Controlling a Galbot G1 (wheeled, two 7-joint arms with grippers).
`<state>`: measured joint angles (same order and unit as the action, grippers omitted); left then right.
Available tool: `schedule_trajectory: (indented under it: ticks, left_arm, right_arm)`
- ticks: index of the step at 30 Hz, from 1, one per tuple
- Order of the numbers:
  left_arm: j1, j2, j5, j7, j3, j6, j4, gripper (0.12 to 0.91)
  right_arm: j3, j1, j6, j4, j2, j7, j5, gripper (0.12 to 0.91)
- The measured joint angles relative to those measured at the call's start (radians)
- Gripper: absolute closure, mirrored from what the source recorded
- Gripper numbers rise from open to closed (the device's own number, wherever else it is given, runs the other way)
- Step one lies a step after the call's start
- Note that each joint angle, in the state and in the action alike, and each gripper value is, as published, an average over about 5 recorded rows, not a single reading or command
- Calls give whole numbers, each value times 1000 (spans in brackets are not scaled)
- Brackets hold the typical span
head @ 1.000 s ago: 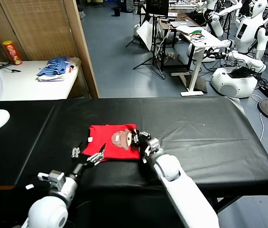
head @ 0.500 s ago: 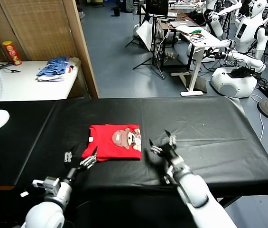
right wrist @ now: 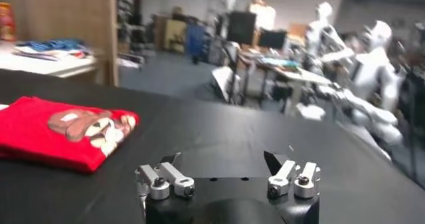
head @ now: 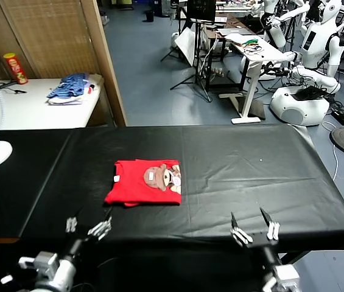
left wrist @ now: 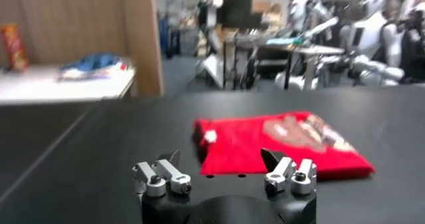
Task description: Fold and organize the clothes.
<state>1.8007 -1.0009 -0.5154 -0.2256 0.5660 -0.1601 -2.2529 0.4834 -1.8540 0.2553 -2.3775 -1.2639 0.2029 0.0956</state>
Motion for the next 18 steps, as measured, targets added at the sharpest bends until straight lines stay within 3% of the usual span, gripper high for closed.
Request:
schedule_trajectory:
  ticks: [6,18]
  left_arm:
    - [110,-24,-8,-8,56,-21,-36,232]
    - [201,-43,8,15,125,-28,-83,232]
  right_arm:
    - [6,-137,68,-73,-16,40,17,227]
    - [-5,-189,90,-97,-8,24,27,227]
